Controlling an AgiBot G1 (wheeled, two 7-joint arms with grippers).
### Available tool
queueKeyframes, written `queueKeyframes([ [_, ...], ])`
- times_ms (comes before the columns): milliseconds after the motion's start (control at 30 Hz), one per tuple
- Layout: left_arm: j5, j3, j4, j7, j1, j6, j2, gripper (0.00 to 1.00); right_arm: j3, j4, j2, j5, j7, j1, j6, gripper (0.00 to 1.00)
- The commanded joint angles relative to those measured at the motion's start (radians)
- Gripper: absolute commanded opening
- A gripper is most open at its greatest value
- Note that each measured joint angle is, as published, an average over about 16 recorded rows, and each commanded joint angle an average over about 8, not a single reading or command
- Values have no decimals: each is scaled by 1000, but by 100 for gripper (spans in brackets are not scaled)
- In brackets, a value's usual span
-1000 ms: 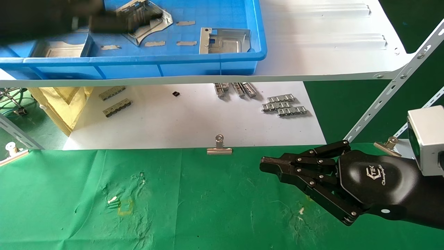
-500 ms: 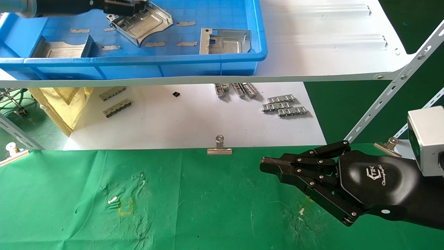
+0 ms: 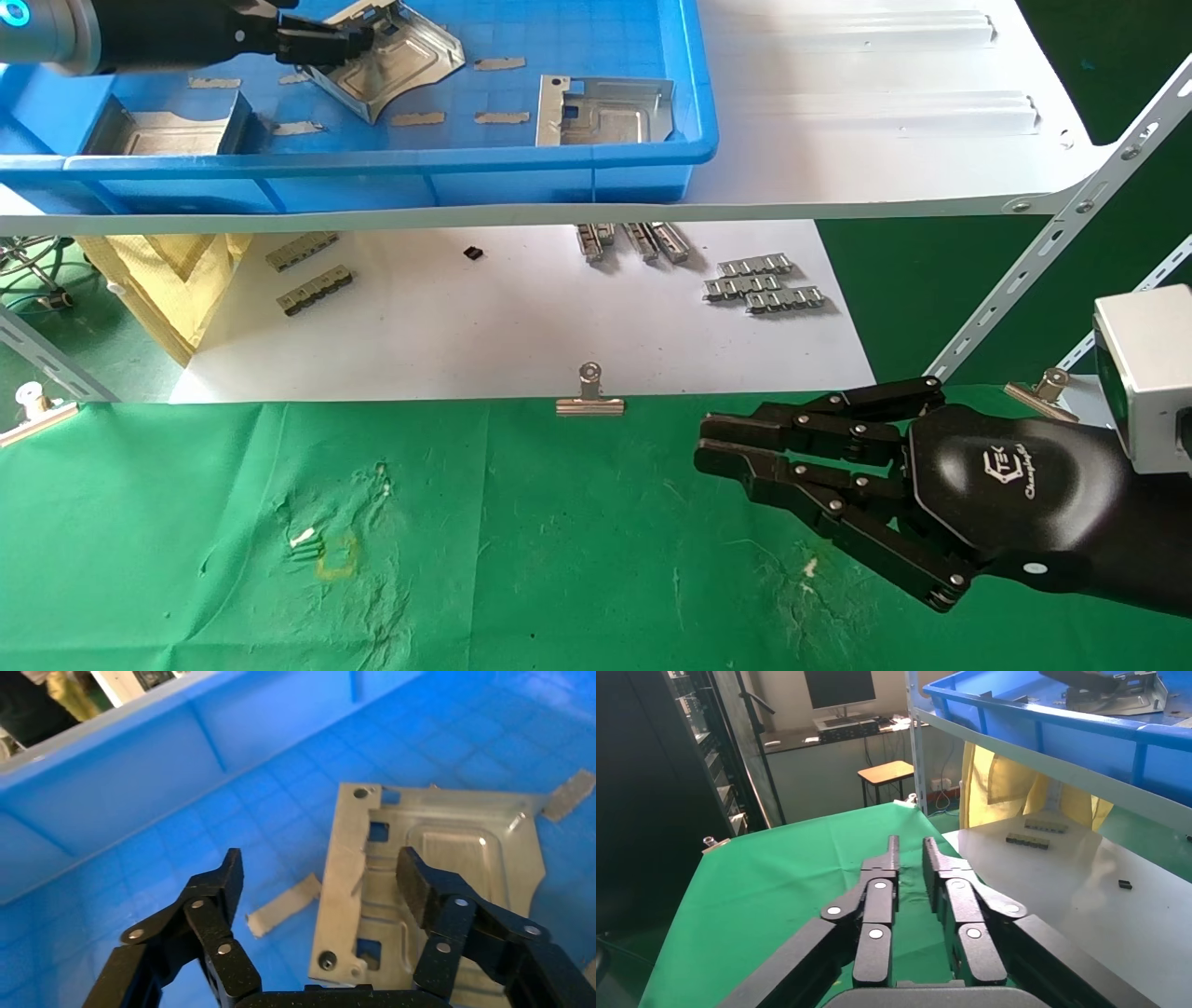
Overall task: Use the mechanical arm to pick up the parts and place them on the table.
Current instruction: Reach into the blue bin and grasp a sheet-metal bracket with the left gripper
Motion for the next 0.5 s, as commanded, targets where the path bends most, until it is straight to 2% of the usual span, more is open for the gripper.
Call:
queueKeyframes([
  [33, -3, -2, 4, -1, -2, -7, 1, 0, 0, 0, 0, 0, 0, 0, 0, 100],
  [500, 4, 3, 11, -18, 15, -19, 5, 0, 0, 0, 0, 0, 0, 0, 0, 100],
])
